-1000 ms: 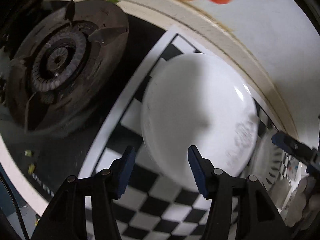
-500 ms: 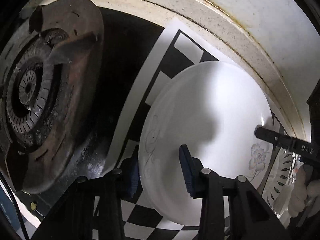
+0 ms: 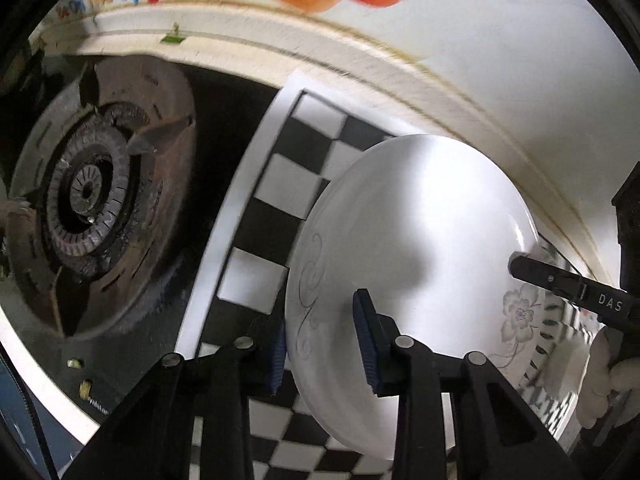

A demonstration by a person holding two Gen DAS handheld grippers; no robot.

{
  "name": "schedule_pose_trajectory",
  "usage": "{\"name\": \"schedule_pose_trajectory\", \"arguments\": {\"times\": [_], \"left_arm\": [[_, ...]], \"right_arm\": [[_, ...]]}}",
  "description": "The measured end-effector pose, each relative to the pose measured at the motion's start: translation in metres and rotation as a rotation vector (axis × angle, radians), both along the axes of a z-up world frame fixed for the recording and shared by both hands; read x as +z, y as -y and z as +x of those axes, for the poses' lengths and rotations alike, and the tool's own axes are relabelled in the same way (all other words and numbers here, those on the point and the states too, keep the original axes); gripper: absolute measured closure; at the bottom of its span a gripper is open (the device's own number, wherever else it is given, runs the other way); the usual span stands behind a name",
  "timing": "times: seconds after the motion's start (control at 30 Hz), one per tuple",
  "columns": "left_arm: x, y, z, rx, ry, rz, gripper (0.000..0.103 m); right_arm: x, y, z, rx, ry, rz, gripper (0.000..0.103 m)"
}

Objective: Organize plates and bowls

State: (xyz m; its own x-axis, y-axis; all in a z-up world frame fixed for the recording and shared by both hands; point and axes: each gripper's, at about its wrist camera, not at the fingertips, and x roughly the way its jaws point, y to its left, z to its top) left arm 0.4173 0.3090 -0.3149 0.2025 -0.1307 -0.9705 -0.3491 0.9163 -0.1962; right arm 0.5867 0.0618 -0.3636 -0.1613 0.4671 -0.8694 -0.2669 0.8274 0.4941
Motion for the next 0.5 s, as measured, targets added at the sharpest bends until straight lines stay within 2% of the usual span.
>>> {"name": "schedule_pose_trajectory", "arguments": {"times": [0.2,0.33,0.4,0.5], "left_arm": [[0.044,0.046,-0.028,-0.079,0.048,0.000,0.075],[0.062,0.102,-0.048,-0.167,0.063,-0.014,0.075],[0.076,0.124,-0.031,-0.203,0.060,-0.027,0.075],[0.073,0.162,-0.037,-0.276,0.049,-0.040,0.075]], "right_arm": [[0.047,0.058,-0.033,-0.063,0.047,0.037,0.088],[0.073,0.106,-0.066,-0.130,0.071,0.045,0.088],[0.084,0.139,-0.091,-0.176,0.085,0.039,0.088],[0.093,0.181,-0.127,-0.232,0.097,0.024,0.088]]}}
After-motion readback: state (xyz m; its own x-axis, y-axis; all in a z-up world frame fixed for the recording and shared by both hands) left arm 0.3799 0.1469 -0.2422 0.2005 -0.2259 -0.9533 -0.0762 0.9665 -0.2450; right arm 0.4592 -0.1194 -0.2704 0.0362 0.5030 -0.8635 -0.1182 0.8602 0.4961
